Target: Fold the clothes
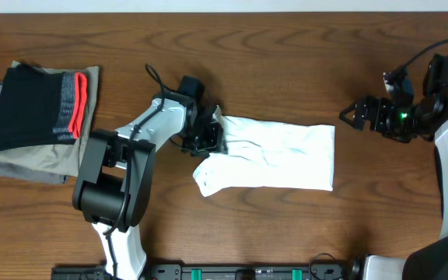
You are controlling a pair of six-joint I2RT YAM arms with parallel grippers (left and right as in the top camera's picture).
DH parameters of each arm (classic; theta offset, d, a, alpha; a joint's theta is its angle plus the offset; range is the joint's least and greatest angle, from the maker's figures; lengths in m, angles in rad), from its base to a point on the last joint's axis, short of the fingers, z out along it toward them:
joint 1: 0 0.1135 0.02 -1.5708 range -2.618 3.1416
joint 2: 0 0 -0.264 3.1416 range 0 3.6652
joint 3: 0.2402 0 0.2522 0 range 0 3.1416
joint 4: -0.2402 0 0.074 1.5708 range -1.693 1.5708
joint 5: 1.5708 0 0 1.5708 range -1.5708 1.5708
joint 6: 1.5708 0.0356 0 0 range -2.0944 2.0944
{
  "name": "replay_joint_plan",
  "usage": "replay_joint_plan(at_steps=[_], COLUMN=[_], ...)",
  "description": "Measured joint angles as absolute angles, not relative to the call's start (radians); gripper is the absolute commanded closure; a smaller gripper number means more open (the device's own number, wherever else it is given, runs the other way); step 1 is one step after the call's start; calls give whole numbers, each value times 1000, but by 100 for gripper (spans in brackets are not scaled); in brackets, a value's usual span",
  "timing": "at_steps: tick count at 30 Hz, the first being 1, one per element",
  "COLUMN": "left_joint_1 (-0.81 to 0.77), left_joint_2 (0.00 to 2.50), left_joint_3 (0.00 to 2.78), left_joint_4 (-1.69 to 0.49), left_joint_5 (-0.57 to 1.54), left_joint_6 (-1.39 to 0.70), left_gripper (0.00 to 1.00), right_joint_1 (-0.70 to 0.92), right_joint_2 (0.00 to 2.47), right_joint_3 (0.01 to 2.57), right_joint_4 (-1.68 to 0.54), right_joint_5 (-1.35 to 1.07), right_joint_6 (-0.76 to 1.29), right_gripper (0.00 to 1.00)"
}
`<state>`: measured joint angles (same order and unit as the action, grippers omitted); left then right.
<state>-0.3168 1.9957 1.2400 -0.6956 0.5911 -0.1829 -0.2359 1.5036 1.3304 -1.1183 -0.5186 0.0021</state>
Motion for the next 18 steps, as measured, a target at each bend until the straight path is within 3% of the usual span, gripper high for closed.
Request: replay_joint_plan(at_steps=[6, 18], left_joint_1=[-292, -174], left_joint_2=[1996, 1996], left_joint_3=[1239, 1239], left_joint_4=[-699, -815], left_joint_5=[554, 489], left_joint_6=[-197, -195], left_gripper=[94, 94], right_joint_1=[-236, -236], right_joint_2=[1504, 1504], right_joint_3=[1330, 1330], right_joint_4=[-1118, -1118], right_joint_5=[-518, -518], right_joint_6=[2, 2], right_gripper=[2, 3])
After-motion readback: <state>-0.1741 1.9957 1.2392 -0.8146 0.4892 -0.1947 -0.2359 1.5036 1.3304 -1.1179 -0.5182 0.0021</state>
